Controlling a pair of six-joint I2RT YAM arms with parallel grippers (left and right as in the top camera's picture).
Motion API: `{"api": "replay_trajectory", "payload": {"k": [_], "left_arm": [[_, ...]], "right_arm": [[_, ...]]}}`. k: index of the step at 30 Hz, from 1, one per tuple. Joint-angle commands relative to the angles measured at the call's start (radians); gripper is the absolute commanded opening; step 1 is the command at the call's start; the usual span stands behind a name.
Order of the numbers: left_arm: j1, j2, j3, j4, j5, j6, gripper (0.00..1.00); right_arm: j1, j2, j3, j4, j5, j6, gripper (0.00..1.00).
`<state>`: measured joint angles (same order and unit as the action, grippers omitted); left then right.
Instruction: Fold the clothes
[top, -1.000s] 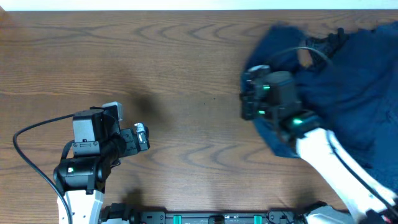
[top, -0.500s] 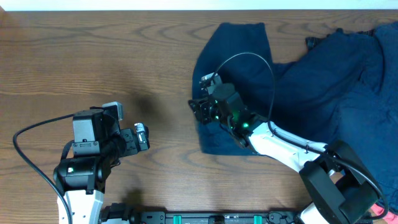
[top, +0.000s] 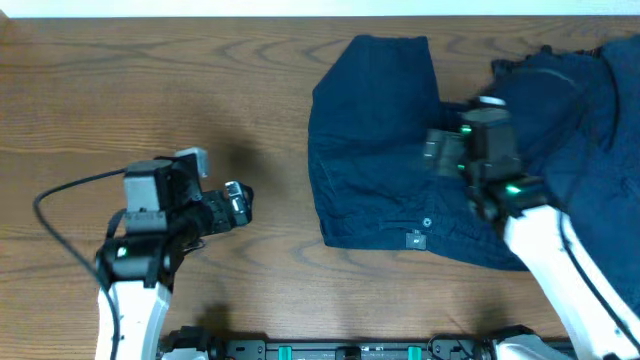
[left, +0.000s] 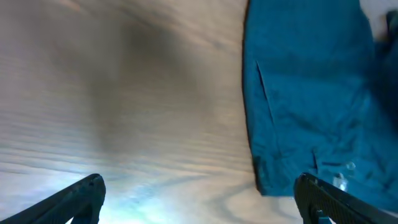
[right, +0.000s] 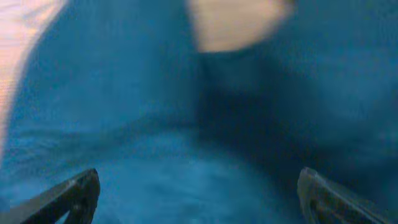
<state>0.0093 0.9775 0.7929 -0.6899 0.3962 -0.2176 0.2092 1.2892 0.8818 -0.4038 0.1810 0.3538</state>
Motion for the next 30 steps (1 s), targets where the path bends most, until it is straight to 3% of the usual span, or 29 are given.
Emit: {"api": "replay_trajectory", "payload": {"k": [1, 9, 22, 24, 26, 28, 30], "left_arm": [[-0.063, 0.099, 0.013, 0.026, 0.082, -0.077, 0.98], [-0.255, 0.365, 0.013, 0.164, 0.151, -0.269, 0.98], [-0.476, 0.685, 0.013, 0.426, 0.150, -0.511, 1.00], [-0.496, 0.706, 0.013, 0.446, 0.150, -0.525, 0.91], [-0.512, 0.717, 0.013, 0.454, 0.150, -0.526, 0.69], [-0.521, 0.714, 0.013, 0.449, 0.155, -0.525, 0.11], [-0.519, 0.708, 0.013, 0.435, 0.158, -0.523, 0.06]], "right_arm": [[-0.075, -0.083, 0.006, -0.075, 0.100, -0.011, 0.99], [-0.181, -0.176, 0.006, -0.195, 0.100, -0.011, 0.99], [-0.186, -0.175, 0.006, -0.248, 0.130, -0.011, 0.99], [-0.186, -0.175, 0.006, -0.252, 0.138, -0.011, 0.99], [-0.186, -0.175, 0.006, -0.252, 0.138, -0.011, 0.99], [-0.186, -0.175, 0.006, -0.251, 0.138, -0.011, 0.99], [-0.187, -0.175, 0.006, -0.252, 0.142, -0.011, 0.99]]}}
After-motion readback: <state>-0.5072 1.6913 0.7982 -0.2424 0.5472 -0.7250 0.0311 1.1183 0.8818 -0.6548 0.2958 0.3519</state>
